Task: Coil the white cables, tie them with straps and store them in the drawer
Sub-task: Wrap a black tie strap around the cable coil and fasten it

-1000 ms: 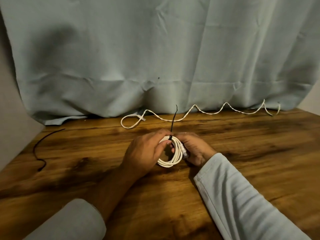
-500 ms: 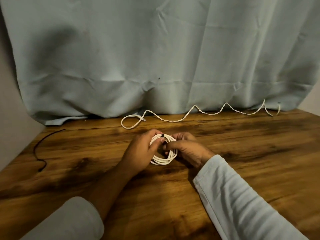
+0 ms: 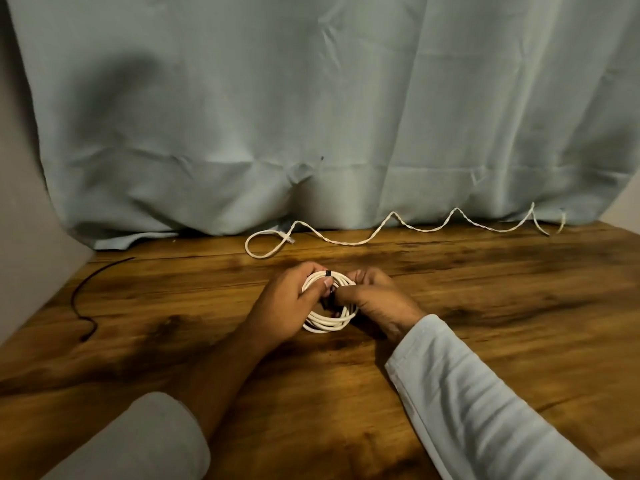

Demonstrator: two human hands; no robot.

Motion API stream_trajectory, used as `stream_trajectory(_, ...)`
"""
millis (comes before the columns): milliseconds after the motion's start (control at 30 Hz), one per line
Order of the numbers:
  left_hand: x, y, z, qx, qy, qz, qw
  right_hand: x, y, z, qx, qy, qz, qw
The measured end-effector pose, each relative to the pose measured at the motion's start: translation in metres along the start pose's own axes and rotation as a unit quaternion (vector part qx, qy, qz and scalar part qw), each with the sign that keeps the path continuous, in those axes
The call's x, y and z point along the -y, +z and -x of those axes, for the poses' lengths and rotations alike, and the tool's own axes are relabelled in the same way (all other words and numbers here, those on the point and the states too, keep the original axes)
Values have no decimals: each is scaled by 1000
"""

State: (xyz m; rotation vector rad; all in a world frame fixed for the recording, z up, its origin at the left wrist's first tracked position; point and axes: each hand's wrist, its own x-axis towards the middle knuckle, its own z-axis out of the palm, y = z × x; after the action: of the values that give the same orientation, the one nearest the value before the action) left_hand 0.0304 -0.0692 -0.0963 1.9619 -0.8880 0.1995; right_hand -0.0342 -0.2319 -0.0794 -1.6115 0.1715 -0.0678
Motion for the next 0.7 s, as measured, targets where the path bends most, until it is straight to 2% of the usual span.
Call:
stream_trajectory(133, 1, 0, -1, -2, -1, -5, 1000, -3, 3, -3, -28, 2, -1, 1000)
stream_trajectory(333, 0, 0, -1, 4, -9, 0, 1000, -7, 3, -8, -2, -4, 28, 1000)
stream_trajectory(467, 1, 0, -1, -2, -20, 18, 1000, -7, 4, -3, -2, -22, 5, 1000)
stream_trajectory(500, 2, 0, -1, -2, -27, 22, 999, -6, 5, -2, -14, -35, 16, 999)
stream_trajectory(567, 3, -1, -2, -3, -35, 26, 999, -10, 4, -5, -62, -107, 107, 987)
stream_trajectory(633, 2, -1, -3, 1, -37, 31, 999, -11, 2, -7, -108, -192, 203, 954)
stream_trajectory(700, 2, 0, -4, 6, -41, 46, 998, -8, 1, -5, -111, -267, 255, 923)
